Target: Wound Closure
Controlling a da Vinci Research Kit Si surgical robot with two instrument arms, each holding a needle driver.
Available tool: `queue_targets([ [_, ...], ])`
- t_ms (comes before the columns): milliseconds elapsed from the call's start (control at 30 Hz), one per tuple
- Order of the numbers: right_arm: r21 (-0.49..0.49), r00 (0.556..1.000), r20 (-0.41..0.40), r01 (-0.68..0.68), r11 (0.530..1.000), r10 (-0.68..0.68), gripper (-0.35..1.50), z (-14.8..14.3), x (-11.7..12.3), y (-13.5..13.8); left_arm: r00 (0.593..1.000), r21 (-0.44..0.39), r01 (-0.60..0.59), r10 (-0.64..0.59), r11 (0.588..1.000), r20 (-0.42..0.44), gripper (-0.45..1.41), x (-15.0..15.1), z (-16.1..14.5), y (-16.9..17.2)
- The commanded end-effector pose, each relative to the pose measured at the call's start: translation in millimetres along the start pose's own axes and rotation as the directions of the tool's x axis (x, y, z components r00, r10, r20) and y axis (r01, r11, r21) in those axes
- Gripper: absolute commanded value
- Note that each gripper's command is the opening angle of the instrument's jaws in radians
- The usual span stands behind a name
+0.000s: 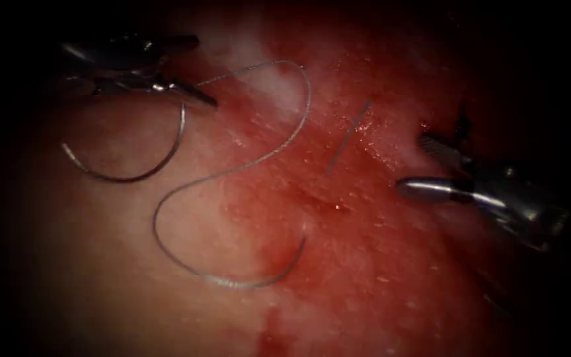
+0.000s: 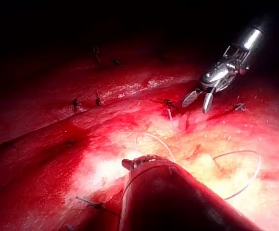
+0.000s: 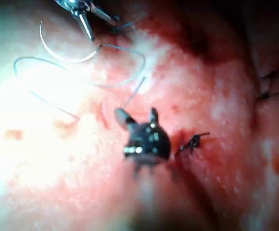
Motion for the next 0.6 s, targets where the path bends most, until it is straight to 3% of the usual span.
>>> queue_targets([
  [33,0.002,1.0,-0.003,0.001,1.0,-0.001,1.19,0.9,-0.1,-0.1,1.0,0.003,0.001,-0.001,1.0,0.001,0.78,0.3,1.0,0.1],
  [600,0.003,1.0,-0.002,0.001,1.0,-0.001,1.18,0.8,-0.2,-0.4,0.998,-0.022,-0.012,0.013,1.0,0.054,0.78,0.7,6.5,-0.6],
])
